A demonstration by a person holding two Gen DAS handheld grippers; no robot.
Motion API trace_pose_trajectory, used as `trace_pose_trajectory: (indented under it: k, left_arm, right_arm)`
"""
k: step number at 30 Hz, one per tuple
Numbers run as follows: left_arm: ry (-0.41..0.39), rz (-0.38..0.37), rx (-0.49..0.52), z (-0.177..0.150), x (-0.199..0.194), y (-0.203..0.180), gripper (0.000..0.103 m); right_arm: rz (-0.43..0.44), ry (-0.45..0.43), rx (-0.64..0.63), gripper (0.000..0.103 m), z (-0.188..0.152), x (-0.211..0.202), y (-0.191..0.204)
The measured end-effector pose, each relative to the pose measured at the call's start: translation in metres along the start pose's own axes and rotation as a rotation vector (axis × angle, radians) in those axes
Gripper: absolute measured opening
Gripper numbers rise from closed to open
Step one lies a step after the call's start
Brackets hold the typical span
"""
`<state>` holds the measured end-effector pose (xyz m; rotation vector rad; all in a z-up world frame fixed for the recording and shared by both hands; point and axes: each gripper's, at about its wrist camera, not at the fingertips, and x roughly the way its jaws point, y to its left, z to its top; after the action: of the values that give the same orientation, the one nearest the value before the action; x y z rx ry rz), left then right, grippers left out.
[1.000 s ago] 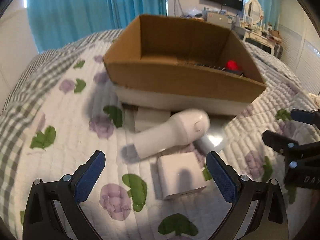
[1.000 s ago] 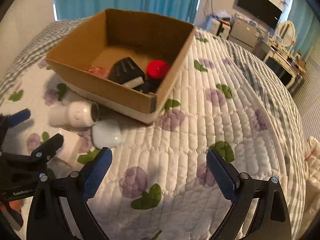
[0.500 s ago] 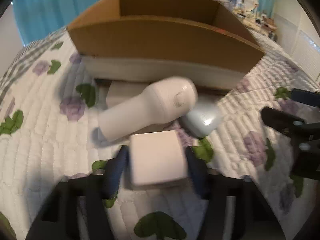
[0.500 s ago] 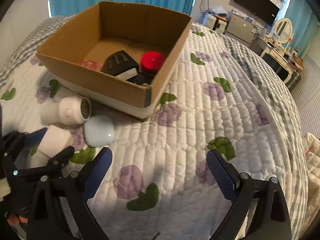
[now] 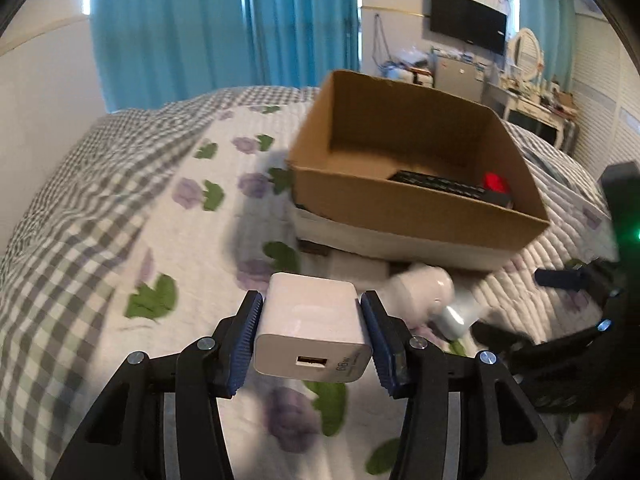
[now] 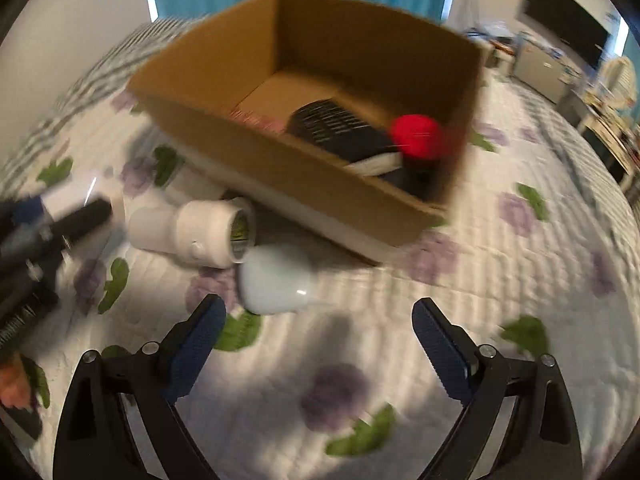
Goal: Organize rigid objects
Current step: 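Grasp the white charger with the left tool while the right tool grasps the light blue case, then lower the charger and blue case into the box and open both tools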
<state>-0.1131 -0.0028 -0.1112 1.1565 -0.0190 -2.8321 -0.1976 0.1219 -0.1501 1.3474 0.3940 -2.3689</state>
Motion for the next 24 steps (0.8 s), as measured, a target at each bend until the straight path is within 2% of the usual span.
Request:
trace_pose_trajectory:
  k: [7,11,12,14,19,24]
  left_arm:
    - [0.044,-0.013,-0.011,0.003,0.013,0.007,0.051]
    - [0.048,-0.021,0.002,0.000,0.012,0.001,0.051]
    - [0.047,-0.021,0.006,0.000,0.011,0.000,0.051]
    - [0.048,-0.020,0.010,0.000,0.013,-0.001,0.051]
    - [0.045,-0.012,0.029,-0.001,0.012,-0.004,0.052]
    - [0.032,-0.003,0.051,0.001,0.003,-0.012,0.052]
  right_arm:
    - [-0.007,0.060,-0.069,0.079,0.013,0.041,0.026]
    - [-0.005,0.070,-0.060,0.078,0.016,0.051,0.027]
    - [0.003,0.071,-0.054,0.074,0.016,0.051,0.026]
    - [0.025,0.063,-0.052,0.050,0.016,0.048,0.027]
    - [0.008,0.038,-0.046,0.050,0.011,0.036,0.028]
    - [-0.004,-0.019,-0.047,0.050,0.003,0.004,0.031]
